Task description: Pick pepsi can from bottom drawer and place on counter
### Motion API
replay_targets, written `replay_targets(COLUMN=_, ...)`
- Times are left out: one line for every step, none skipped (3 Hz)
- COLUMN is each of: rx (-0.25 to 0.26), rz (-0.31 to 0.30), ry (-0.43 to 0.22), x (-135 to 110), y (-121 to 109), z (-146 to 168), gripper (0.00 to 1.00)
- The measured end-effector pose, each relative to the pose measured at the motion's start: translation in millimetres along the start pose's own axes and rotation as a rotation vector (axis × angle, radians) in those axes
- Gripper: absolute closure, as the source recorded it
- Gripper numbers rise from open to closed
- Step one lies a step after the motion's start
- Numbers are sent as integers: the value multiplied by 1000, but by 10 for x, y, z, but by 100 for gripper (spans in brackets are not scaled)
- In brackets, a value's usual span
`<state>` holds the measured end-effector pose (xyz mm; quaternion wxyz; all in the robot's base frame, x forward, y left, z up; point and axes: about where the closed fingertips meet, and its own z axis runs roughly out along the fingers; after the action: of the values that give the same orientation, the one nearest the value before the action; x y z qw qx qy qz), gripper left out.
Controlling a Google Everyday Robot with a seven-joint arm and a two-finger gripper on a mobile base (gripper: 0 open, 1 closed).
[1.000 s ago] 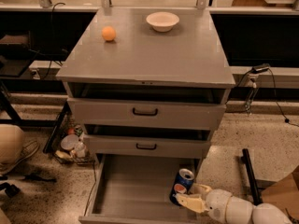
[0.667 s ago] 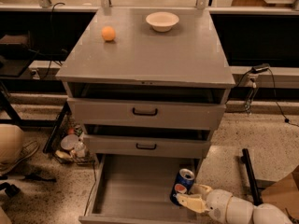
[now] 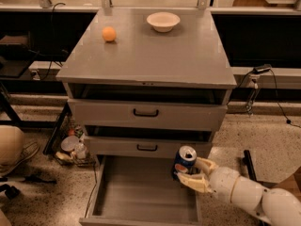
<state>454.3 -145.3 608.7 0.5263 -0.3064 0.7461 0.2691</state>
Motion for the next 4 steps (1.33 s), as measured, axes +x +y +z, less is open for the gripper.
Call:
replay_targets(rx=14, rz=-167, ry=-95, x=-732, y=-49, z=-168, gripper=100)
replay_targets(rx=10, rz=-279, ry=-192, x=-1456, y=-155, z=-351, gripper=100)
replay_targets(rx=10, rz=-279, ry=-191, x=-1455, y=-154, z=-350, gripper=100)
replay_targets(rx=-1, rz=-329, ry=-195, x=-1719, y=-238, z=-286, gripper=100)
